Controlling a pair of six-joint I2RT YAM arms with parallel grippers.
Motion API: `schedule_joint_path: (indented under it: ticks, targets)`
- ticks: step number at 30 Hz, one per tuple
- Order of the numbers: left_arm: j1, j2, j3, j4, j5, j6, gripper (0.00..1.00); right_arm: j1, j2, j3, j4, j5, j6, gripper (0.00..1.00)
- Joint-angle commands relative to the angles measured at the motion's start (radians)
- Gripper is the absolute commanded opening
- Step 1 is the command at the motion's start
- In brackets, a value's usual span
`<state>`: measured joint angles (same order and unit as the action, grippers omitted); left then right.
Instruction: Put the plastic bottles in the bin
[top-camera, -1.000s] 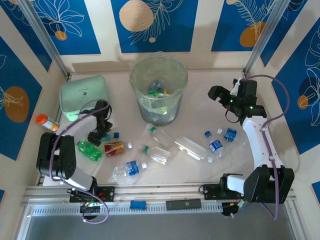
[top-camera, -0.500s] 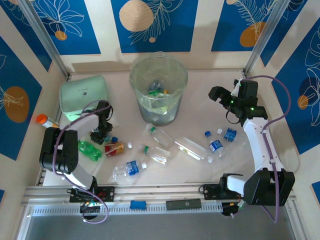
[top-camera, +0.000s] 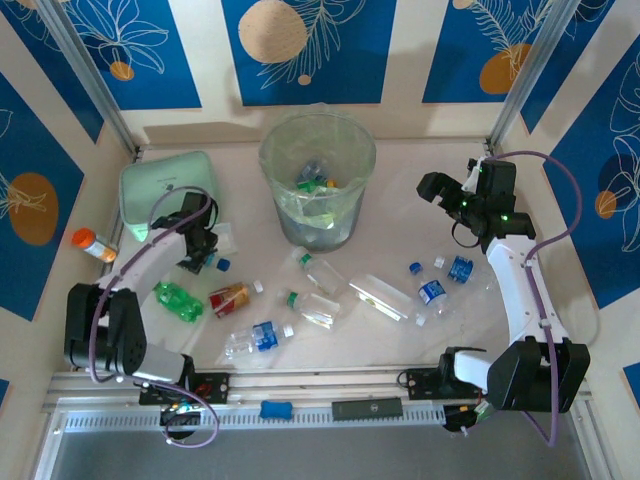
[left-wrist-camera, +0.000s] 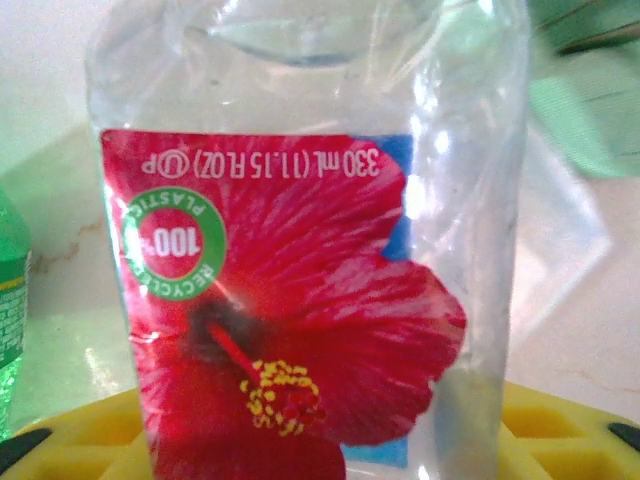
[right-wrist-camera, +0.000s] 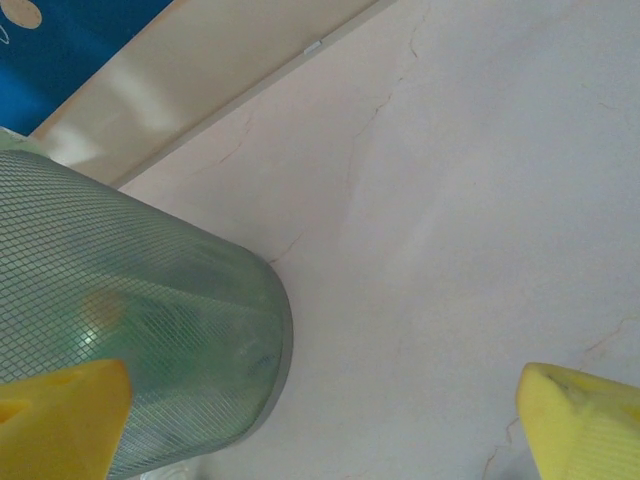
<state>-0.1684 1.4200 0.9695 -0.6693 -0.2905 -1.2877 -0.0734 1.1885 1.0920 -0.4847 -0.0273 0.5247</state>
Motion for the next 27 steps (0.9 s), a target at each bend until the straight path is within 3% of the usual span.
schedule_joint_path:
  ticks: [1,8,15,19,27]
  targets:
    - [0.011,-0.067,0.049,0.032,-0.036,0.094,0.53,0.004,0.014,0.023,0.017,-0.044,0.029,0.99]
    - [0.009,-0.157,0.118,0.189,0.024,0.341,0.51,0.012,0.037,0.023,0.035,-0.062,0.074,0.99]
    - [-0.007,-0.191,0.201,0.385,0.196,0.504,0.50,0.033,0.058,0.025,0.050,-0.068,0.102,0.99]
    - [-0.034,-0.160,0.294,0.479,0.310,0.562,0.48,0.047,0.067,0.030,0.054,-0.068,0.109,0.99]
    - [-0.181,0.008,0.603,0.550,0.497,0.759,0.45,0.061,0.071,0.031,0.054,-0.071,0.107,0.99]
